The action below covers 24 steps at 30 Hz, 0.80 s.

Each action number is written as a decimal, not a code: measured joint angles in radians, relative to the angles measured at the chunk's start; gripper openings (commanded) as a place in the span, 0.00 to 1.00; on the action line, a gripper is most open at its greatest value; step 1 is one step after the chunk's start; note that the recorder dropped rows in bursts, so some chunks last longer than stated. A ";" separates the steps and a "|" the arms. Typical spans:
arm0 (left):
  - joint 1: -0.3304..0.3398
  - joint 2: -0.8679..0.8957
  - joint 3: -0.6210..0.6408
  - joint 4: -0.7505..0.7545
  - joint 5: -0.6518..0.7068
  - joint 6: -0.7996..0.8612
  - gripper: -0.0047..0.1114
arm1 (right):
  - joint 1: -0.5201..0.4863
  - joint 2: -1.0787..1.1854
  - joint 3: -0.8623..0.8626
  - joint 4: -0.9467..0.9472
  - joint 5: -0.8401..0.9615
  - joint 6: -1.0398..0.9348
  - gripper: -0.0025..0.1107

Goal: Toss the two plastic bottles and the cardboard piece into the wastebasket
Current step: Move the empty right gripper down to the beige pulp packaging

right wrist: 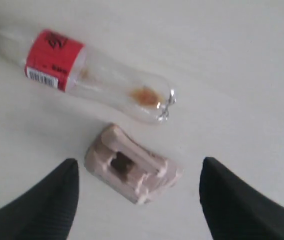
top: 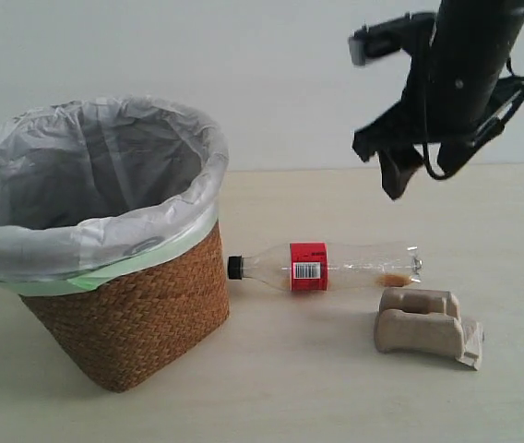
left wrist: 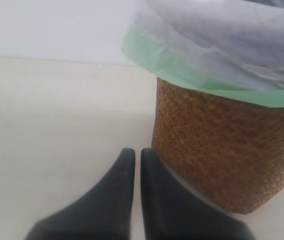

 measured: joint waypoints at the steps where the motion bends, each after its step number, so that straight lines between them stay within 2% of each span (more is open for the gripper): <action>1: 0.000 0.000 0.000 0.000 0.000 0.000 0.07 | 0.000 0.000 0.029 -0.001 0.000 -0.027 0.56; 11: 0.000 0.000 0.000 0.000 0.000 0.000 0.07 | 0.000 0.000 0.266 -0.140 0.000 -0.176 0.56; 15: 0.000 0.000 0.000 0.000 0.000 0.000 0.07 | 0.000 0.000 0.353 -0.144 -0.104 -0.218 0.56; 24: 0.000 0.000 0.000 0.000 0.000 0.000 0.07 | 0.032 0.105 0.361 -0.144 -0.189 -0.228 0.56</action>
